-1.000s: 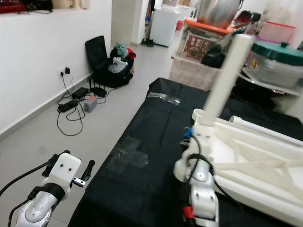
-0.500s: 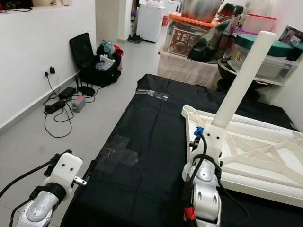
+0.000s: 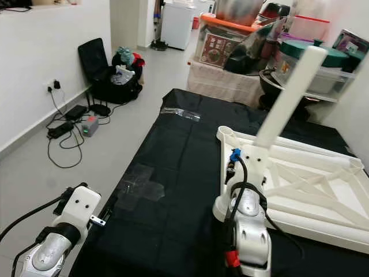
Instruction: Building children table
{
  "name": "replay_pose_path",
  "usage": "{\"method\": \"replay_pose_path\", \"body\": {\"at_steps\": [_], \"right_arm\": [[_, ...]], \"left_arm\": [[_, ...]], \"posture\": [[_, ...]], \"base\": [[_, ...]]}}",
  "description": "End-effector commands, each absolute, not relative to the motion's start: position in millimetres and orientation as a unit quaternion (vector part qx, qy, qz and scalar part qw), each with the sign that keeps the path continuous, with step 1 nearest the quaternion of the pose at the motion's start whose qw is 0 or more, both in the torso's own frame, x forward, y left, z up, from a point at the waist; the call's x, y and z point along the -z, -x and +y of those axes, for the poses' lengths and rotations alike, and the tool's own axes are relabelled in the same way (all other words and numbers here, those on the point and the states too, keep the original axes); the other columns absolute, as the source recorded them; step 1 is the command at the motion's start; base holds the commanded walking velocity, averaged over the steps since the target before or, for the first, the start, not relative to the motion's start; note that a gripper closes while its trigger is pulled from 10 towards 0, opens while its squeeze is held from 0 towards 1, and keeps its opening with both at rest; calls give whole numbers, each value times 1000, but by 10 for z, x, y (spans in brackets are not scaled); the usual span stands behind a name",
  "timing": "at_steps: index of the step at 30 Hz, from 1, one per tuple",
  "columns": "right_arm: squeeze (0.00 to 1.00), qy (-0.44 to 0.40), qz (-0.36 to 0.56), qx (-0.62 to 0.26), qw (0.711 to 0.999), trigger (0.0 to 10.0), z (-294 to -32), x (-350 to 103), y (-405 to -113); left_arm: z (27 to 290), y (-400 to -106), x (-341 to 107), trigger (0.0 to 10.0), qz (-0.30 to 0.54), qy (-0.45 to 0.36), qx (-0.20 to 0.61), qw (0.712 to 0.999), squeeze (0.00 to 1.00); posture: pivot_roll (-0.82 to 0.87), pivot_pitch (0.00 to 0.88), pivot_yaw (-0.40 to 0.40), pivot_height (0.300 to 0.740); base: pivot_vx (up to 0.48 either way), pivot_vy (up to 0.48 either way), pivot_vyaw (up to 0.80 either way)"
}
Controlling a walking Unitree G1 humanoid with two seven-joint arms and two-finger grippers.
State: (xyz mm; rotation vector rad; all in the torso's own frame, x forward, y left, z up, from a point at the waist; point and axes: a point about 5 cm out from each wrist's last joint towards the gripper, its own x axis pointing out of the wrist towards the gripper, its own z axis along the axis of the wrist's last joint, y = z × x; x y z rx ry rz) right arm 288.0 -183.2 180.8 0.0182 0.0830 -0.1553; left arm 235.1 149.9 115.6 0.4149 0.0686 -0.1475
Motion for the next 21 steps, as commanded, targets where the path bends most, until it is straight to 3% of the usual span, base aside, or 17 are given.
{"method": "replay_pose_path", "body": {"at_steps": [1,6,8,10,21], "right_arm": [[0,-22,17,-24,999,10000,-1659,-1852,-2943],[0,-9,29,-152,988,10000,-1575,-1742,-2963],[0,-9,29,-152,988,10000,-1575,-1742,-2963],[0,-3,41,-228,973,10000,-1465,-1663,-2943],[0,-21,42,-262,964,10000,-1223,-1522,-3064]], "left_arm": [[1465,-2345,-1128,10000,40,-206,82,974,0],[1463,-2347,-1131,10000,39,-206,82,974,0],[1463,-2347,-1131,10000,39,-206,82,974,0],[1466,-2346,-1133,10000,39,-207,81,974,0],[1451,-2344,-1141,10000,38,-208,82,974,0]], "posture": [[106,0,-183,740],[117,0,-189,740],[117,0,-189,740],[123,0,-193,740],[137,0,-197,740]], "base": [[0,0,0],[0,0,0],[0,0,0],[0,0,0],[0,0,0]]}}
